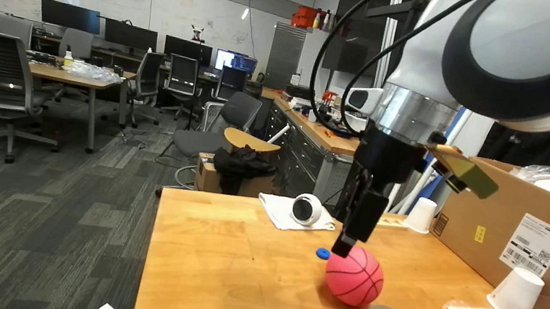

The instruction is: Move the ball to the right

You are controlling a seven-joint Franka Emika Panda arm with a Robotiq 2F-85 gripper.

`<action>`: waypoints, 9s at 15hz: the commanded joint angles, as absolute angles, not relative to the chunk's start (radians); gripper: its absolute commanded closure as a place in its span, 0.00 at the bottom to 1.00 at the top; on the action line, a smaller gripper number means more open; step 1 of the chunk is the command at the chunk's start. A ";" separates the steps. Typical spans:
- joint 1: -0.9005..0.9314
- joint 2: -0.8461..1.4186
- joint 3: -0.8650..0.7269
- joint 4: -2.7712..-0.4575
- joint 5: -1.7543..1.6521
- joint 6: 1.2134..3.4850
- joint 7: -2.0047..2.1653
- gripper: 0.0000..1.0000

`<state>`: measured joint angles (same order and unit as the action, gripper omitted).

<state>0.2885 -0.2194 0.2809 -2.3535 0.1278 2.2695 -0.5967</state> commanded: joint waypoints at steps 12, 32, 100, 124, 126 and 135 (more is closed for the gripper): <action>0.318 -0.176 0.162 -2.463 0.178 2.363 -0.500 0.00; 0.112 0.000 0.102 -2.339 -0.119 2.275 -0.193 0.00; 0.086 0.087 0.097 -2.227 0.260 1.791 -1.814 0.00; 0.027 0.108 0.055 -2.274 0.220 2.119 -1.953 0.00; -0.003 0.140 0.049 -2.239 0.203 2.027 -2.134 0.00; -0.059 0.274 0.016 -2.087 0.049 2.106 -2.333 0.00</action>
<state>-0.0678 0.2279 0.0396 -2.1633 0.1345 2.0486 -2.3986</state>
